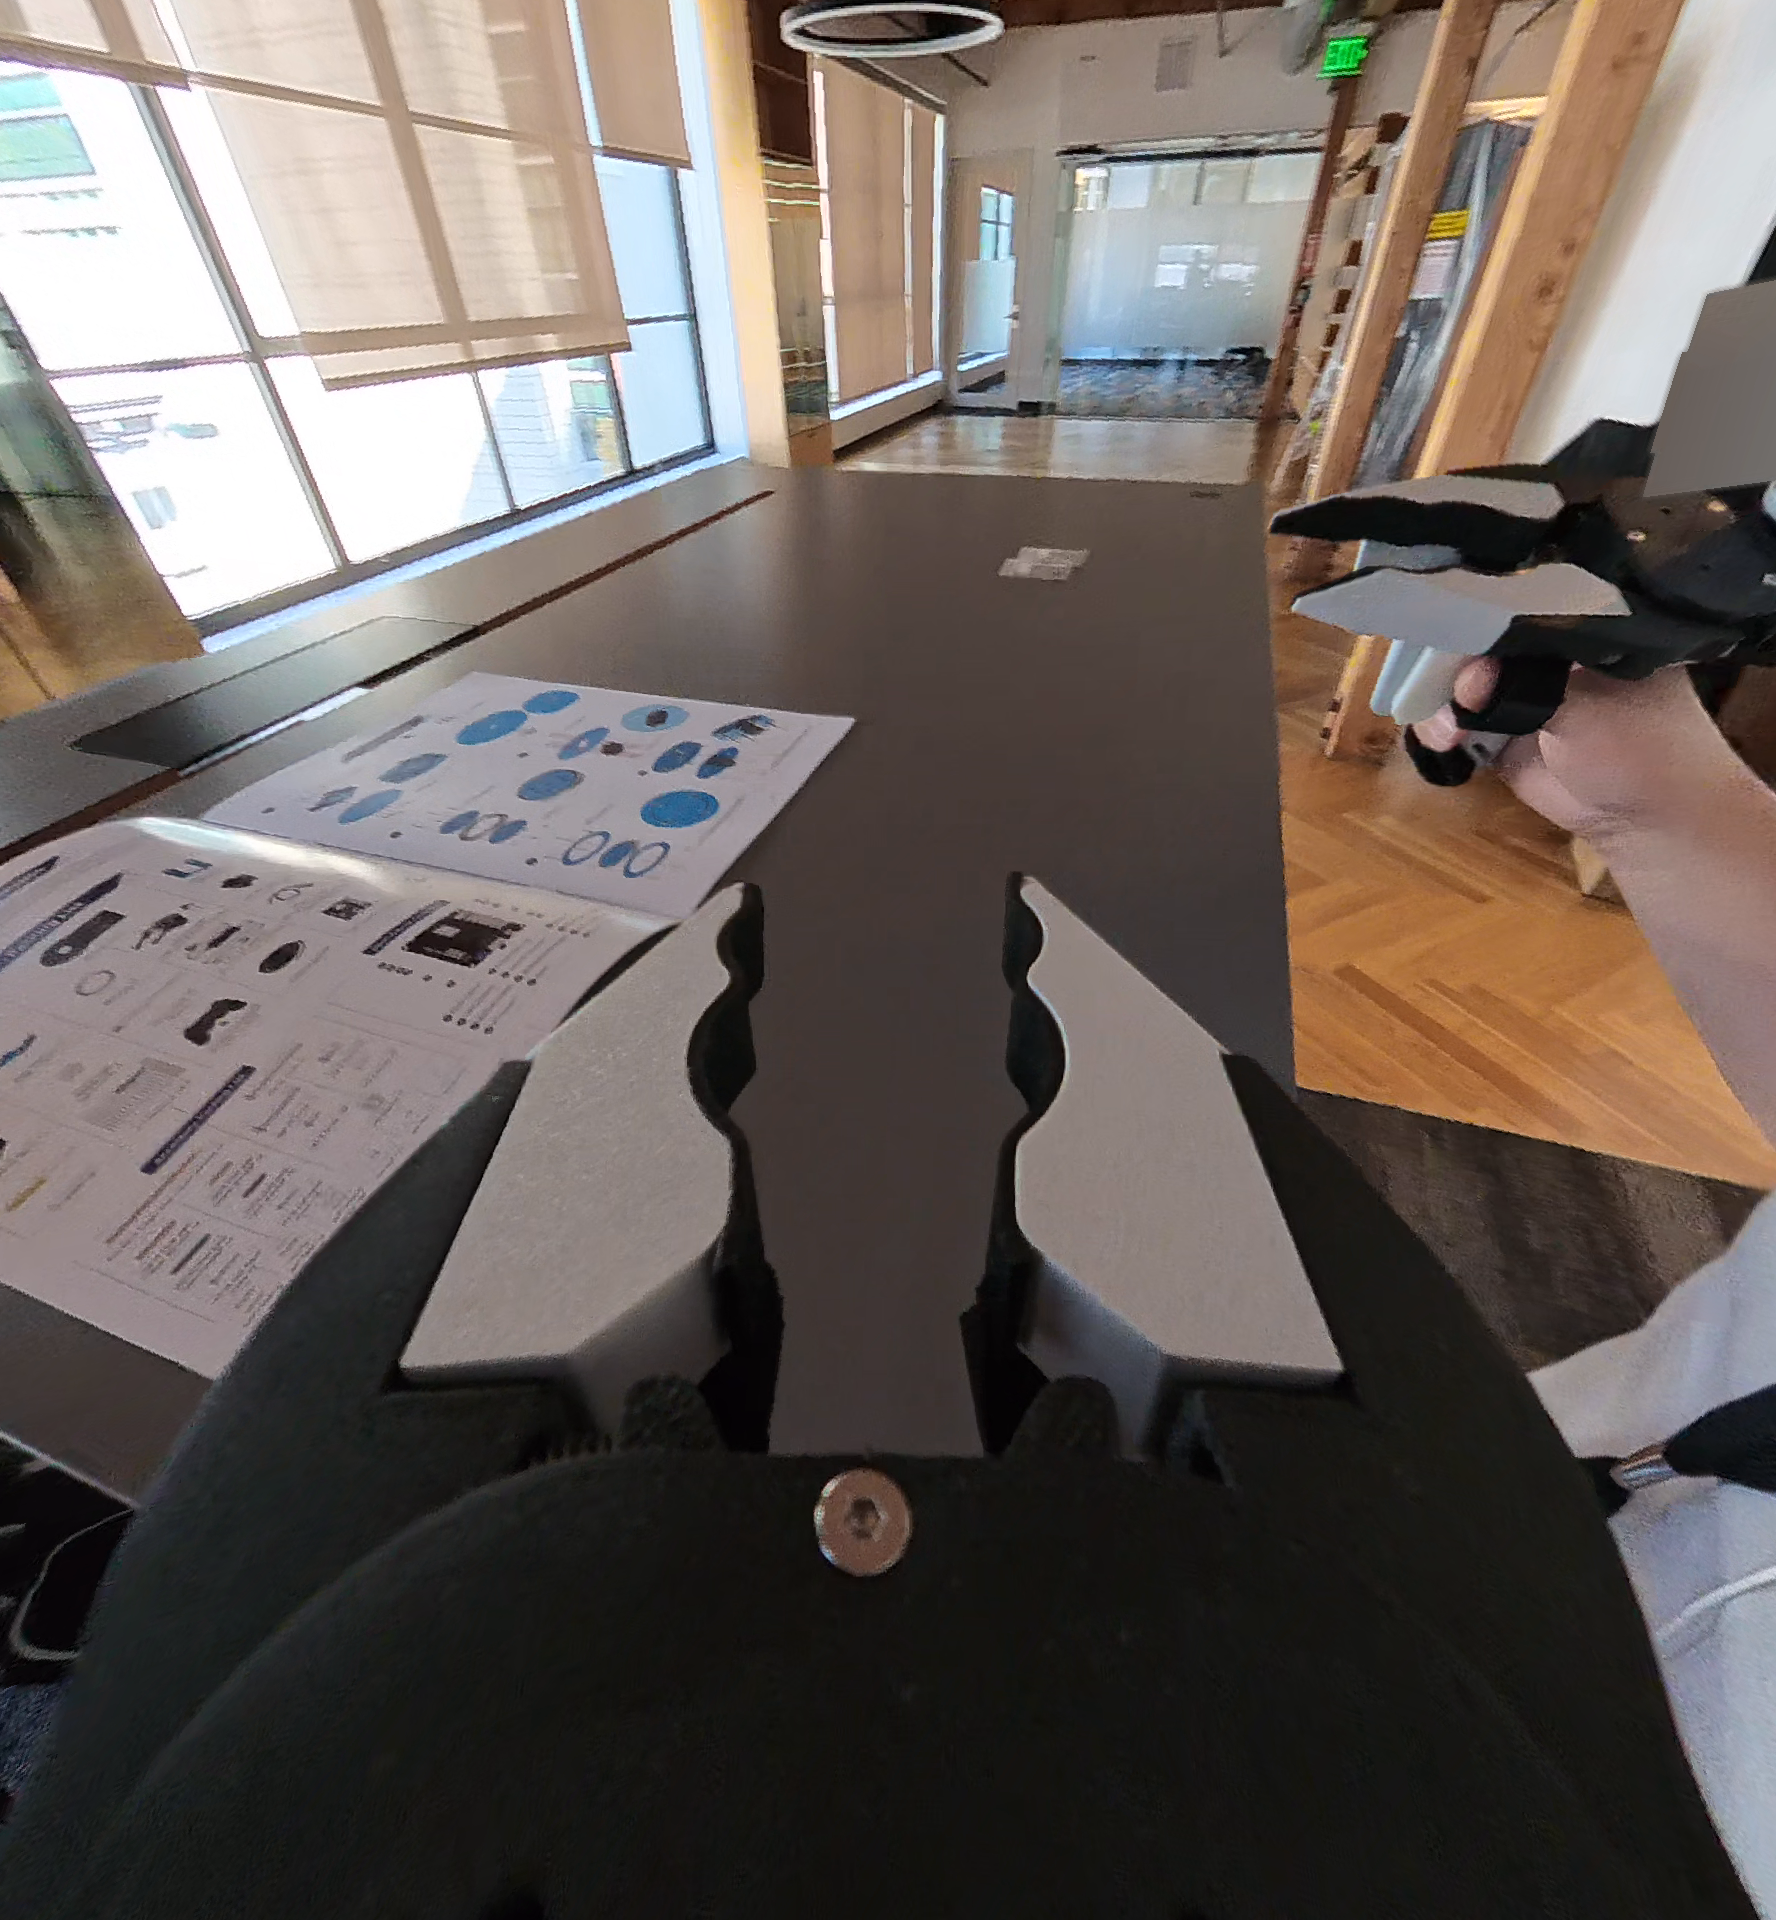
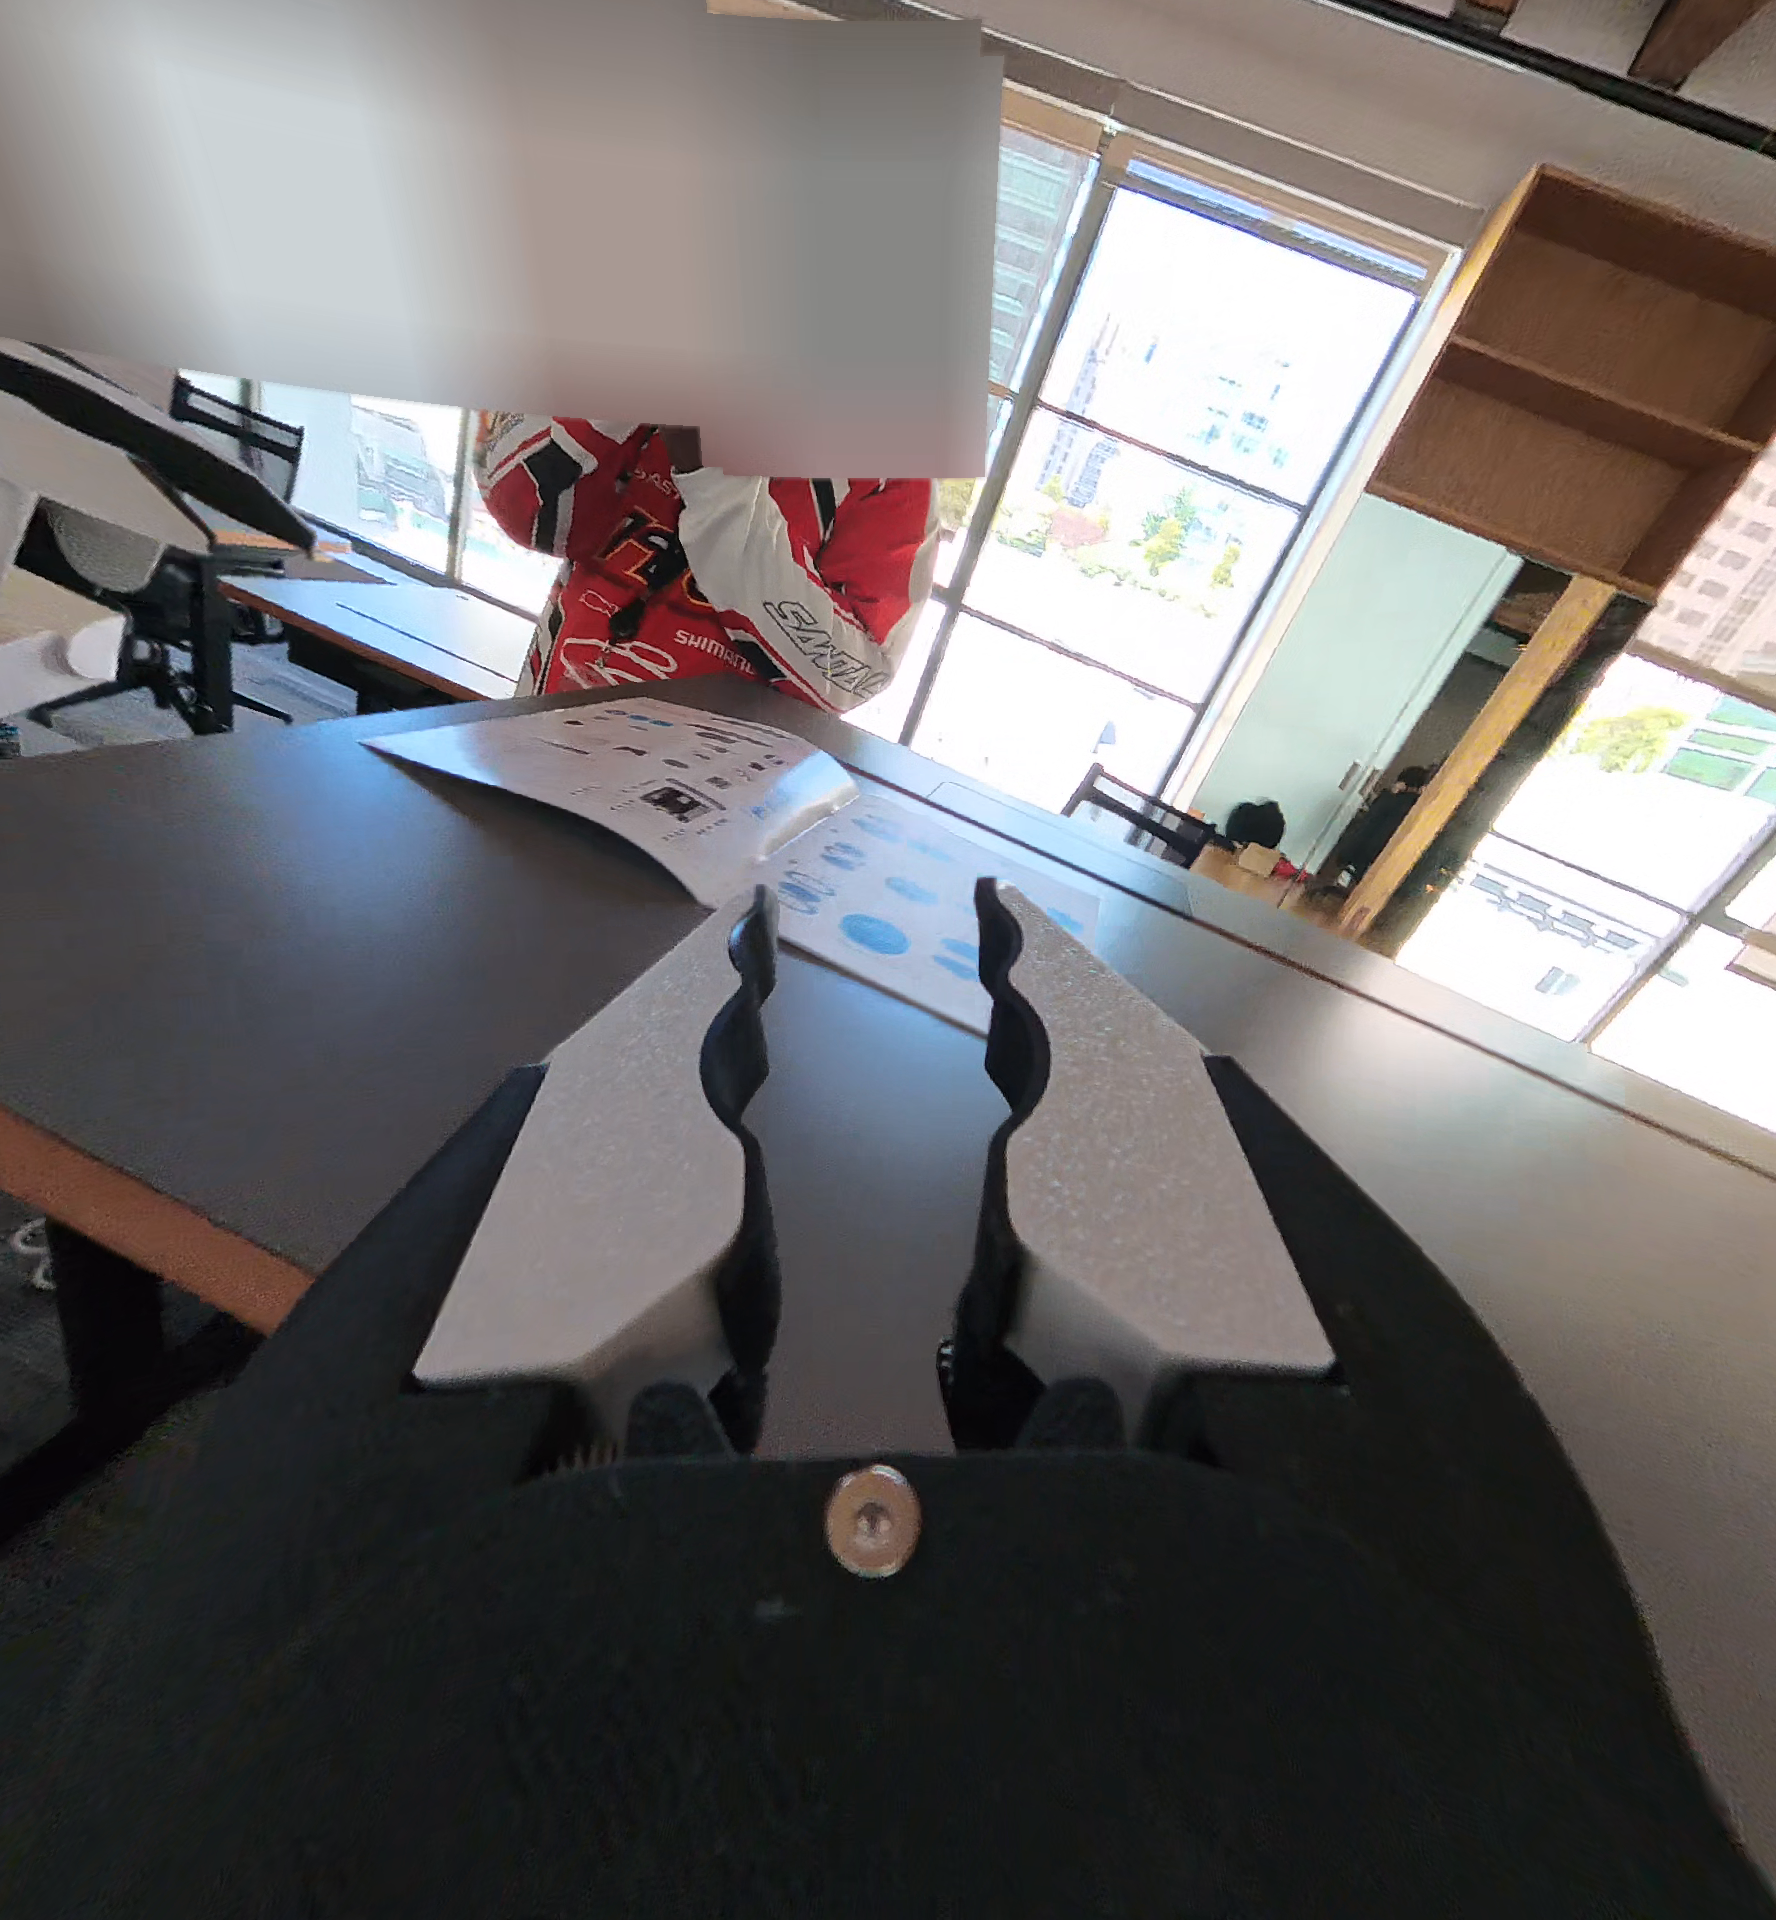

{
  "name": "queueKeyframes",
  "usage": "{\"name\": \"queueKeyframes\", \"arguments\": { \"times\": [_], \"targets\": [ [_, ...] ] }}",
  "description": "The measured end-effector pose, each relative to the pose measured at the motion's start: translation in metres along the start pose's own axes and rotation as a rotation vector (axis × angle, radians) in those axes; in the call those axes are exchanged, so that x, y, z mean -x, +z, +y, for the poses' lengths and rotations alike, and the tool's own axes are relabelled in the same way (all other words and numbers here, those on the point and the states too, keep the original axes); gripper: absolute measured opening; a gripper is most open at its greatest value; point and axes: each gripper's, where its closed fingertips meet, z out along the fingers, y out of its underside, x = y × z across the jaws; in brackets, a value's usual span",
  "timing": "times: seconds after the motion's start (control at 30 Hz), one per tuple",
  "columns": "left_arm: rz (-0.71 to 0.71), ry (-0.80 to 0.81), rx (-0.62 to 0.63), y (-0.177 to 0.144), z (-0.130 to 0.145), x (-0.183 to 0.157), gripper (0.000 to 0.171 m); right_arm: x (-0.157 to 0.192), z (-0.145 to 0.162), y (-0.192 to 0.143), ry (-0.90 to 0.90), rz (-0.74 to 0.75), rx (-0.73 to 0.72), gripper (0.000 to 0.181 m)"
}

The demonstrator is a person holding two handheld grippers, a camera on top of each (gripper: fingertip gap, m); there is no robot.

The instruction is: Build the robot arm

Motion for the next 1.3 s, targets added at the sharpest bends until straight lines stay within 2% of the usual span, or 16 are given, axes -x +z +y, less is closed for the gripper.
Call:
{"name": "queueKeyframes", "arguments": {
  "times": [0.1,0.17,0.3,0.5,0.6,0.8,0.97,1.1,1.3],
  "targets": [
    [-0.082,-0.007,-0.010,0.012,-0.010,-0.005,0.045,-0.029,0.002,0.011,-0.029,-0.086,-0.049,0.037],
    [-0.196,-0.008,-0.016,0.019,-0.014,-0.002,0.045,-0.047,0.005,0.020,-0.048,-0.165,-0.070,0.034],
    [-0.390,-0.032,0.004,0.036,-0.009,0.003,0.045,-0.079,0.029,0.036,-0.042,-0.311,-0.027,0.033],
    [-0.523,-0.050,0.131,0.069,0.011,0.002,0.046,-0.103,0.076,0.059,-0.061,-0.489,0.096,0.033],
    [-0.515,-0.064,0.171,0.090,0.021,0.005,0.046,-0.113,0.100,0.071,-0.117,-0.551,0.173,0.034],
    [-0.503,-0.044,0.314,0.126,0.039,0.031,0.047,-0.111,0.133,0.102,-0.095,-0.721,0.285,0.044],
    [-0.495,-0.040,0.339,0.153,0.041,0.045,0.048,-0.094,0.130,0.123,0.081,-0.860,0.299,0.048],
    [-0.518,-0.047,0.313,0.165,0.043,0.055,0.048,-0.091,0.134,0.132,0.119,-0.824,0.270,0.045],
    [-0.593,-0.006,0.324,0.153,0.047,0.070,0.046,-0.079,0.136,0.127,-0.045,-0.797,0.250,0.041]
  ]
}}
